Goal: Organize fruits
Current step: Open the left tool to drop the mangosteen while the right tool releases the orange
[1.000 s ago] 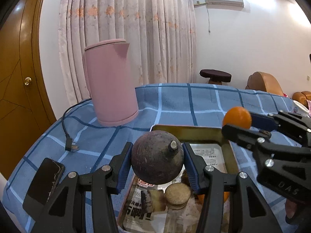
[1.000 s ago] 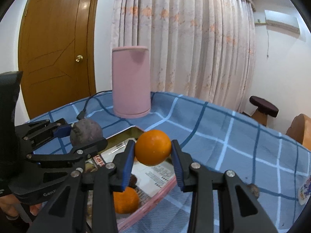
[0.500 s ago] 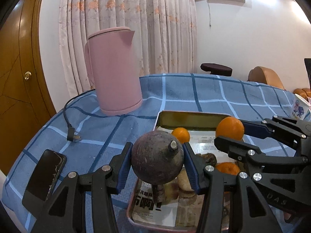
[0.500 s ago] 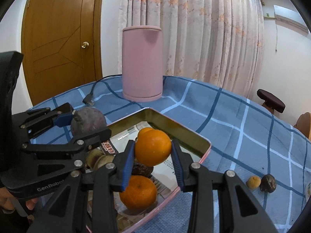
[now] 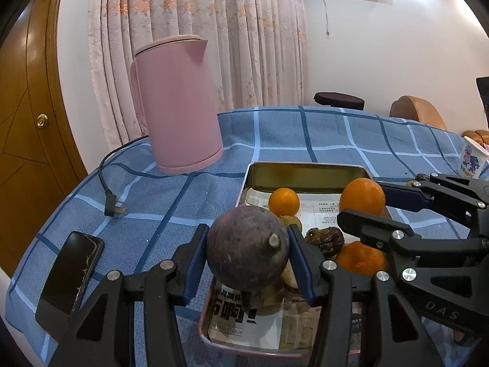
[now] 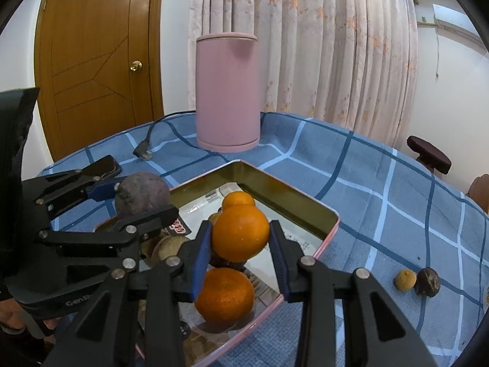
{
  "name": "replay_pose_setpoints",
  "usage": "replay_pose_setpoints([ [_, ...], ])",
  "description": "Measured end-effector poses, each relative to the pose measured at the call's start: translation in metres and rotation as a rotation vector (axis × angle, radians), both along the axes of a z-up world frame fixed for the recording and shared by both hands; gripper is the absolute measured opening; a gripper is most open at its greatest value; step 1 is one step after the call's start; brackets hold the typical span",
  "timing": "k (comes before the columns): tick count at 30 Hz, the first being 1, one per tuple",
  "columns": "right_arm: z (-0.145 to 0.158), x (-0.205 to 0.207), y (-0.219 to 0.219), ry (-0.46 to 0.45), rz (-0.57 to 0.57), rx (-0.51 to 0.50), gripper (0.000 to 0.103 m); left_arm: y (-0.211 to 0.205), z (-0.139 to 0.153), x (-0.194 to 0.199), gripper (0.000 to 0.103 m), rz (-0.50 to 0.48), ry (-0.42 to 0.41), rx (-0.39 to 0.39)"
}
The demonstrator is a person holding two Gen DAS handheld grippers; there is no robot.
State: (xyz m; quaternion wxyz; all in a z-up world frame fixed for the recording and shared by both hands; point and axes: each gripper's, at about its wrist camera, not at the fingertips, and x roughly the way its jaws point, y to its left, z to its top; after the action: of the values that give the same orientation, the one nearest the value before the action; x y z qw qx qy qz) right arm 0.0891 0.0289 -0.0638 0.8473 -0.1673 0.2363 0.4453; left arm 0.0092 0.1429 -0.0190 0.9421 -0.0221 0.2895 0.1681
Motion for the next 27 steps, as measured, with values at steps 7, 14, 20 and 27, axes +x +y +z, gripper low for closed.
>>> replay_pose_setpoints([
  [7,-0.004,0.0,0.0,0.016,0.007,-0.009,0.04,-0.002,0.0,-0.001,0.053,-0.008,0.011,0.019],
  [14,-0.007,0.0,0.001,0.055,0.059,-0.028,0.042,-0.005,-0.002,-0.007,0.053,-0.022,0.024,0.041],
  [20,0.001,-0.003,-0.012,0.024,0.073,0.011,0.078,-0.008,0.004,-0.019,0.066,-0.018,0.027,0.056],
  [27,0.014,-0.007,-0.028,-0.007,0.065,0.036,0.081,-0.021,0.018,-0.027,0.072,-0.03,-0.002,0.094],
])
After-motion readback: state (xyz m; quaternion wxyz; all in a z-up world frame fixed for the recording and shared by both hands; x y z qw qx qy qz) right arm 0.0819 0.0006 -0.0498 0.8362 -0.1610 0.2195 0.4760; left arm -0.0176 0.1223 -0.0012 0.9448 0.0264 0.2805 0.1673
